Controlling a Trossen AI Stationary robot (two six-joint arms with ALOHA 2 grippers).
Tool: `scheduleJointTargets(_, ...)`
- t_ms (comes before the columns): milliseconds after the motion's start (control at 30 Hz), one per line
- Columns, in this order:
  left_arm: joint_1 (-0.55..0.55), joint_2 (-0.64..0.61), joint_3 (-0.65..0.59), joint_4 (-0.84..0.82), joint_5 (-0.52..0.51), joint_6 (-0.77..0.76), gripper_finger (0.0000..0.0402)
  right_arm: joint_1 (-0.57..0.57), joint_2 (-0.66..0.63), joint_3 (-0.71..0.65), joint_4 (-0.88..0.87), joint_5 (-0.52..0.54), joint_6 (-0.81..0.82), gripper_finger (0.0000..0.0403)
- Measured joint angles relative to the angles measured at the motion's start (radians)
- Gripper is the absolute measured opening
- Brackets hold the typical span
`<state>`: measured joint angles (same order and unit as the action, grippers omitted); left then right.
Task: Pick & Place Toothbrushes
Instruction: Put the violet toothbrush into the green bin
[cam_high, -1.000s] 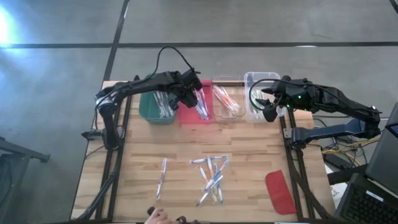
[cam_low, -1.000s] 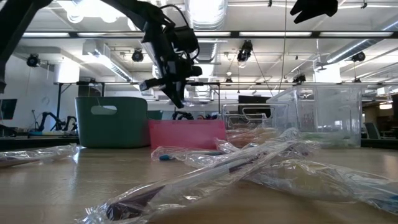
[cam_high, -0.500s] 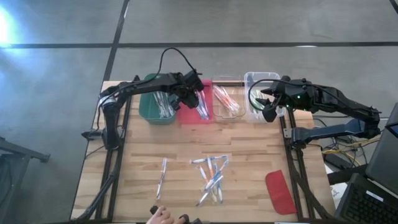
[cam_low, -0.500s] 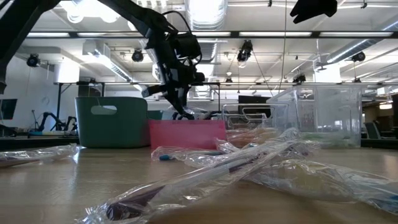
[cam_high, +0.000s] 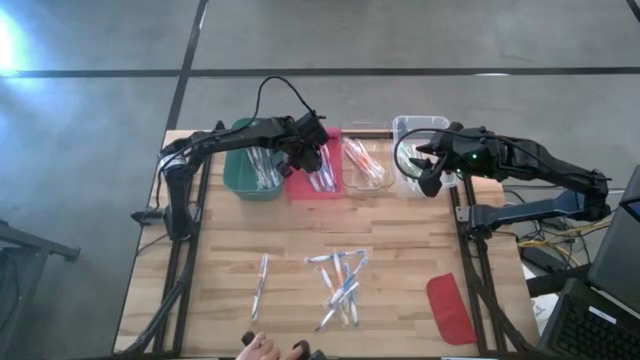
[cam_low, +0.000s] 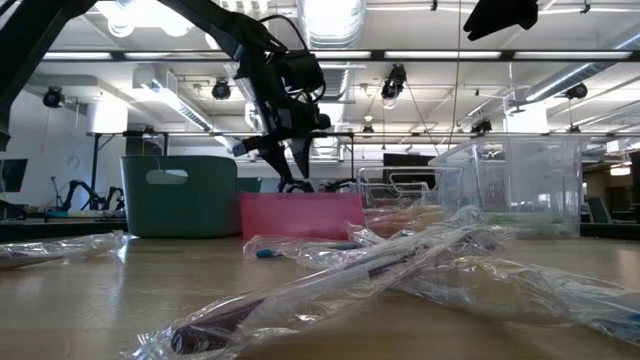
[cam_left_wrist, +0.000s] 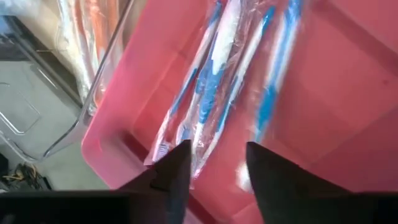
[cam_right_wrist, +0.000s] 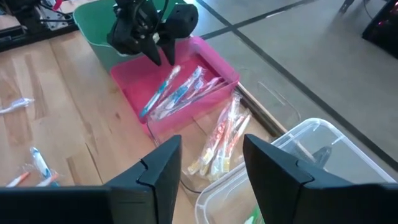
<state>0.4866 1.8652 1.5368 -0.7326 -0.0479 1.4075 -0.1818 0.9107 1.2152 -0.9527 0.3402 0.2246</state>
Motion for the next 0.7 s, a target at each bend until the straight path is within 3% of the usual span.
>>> scheduleJointTargets(200, -0.003, 0.0, 0.008, 0.027, -0.011, -0.032, 0.0235, 0.0, 0.009, 0.0, 0.0, 0.0, 0.0, 0.0149)
scheduleJointTargets(300, -0.008, -0.002, 0.013, 0.037, -0.1, -0.045, 0.026, 0.0, 0.012, 0.0, 0.0, 0.0, 0.0, 0.0139)
scheduleJointTargets(500, -0.02, -0.003, 0.015, 0.043, -0.303, -0.107, 0.0269, 0.0, 0.021, 0.0, 0.0, 0.0, 0.0, 0.0119)
scheduleJointTargets(700, -0.031, -0.03, 0.015, 0.025, -0.328, -0.11, 0.0268, 0.0, 0.027, 0.0, 0.0, 0.0, 0.0, 0.0099)
